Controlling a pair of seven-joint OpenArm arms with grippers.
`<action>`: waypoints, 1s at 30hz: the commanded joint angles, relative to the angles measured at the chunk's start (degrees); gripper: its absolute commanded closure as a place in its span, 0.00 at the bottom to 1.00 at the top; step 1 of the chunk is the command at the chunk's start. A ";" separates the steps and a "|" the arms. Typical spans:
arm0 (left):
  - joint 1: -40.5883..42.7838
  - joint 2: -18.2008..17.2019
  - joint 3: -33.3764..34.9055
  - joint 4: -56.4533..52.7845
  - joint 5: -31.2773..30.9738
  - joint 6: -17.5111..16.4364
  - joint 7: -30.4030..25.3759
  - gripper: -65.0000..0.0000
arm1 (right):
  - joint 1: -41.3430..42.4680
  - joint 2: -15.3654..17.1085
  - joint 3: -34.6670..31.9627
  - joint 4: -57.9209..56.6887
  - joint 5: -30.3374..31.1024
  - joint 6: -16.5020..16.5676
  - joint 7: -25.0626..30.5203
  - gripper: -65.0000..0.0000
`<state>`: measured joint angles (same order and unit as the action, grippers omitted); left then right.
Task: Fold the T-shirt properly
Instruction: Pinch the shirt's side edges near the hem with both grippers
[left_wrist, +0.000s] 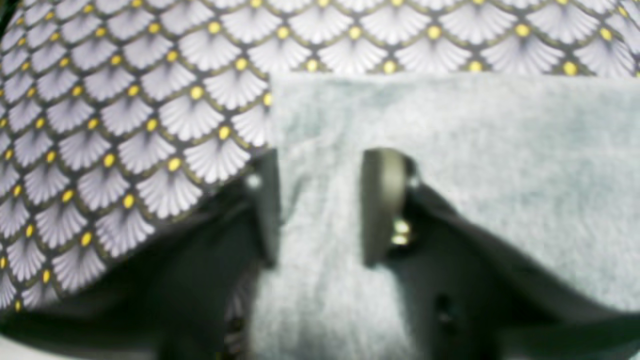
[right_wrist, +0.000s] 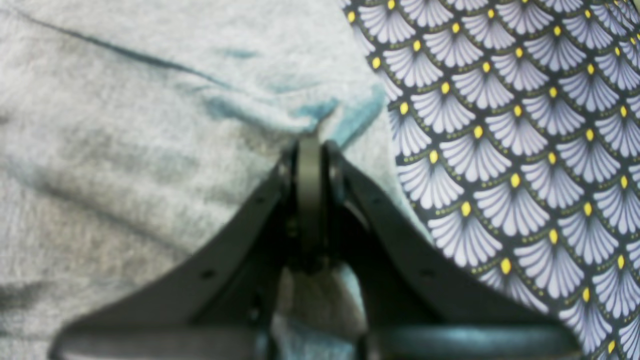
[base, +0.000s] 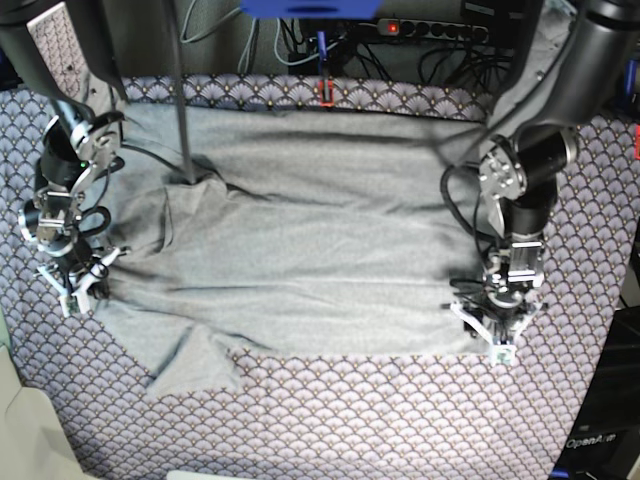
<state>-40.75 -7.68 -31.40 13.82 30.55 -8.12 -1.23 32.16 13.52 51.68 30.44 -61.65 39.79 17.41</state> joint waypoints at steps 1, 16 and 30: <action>-1.67 -0.62 0.06 0.29 0.27 0.69 0.31 0.77 | 1.02 0.94 -0.12 0.64 -0.55 0.21 -0.66 1.00; -0.26 -0.19 0.06 6.88 0.27 0.16 6.03 1.00 | -2.76 -1.69 0.41 10.31 -0.20 0.21 1.98 1.00; 10.29 5.27 0.50 34.40 0.44 -8.36 16.66 1.00 | -10.84 -10.93 0.23 32.73 3.85 0.21 7.34 1.00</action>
<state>-28.99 -2.07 -31.09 47.09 31.05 -16.56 16.38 19.97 2.17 52.21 62.26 -59.05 40.25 23.24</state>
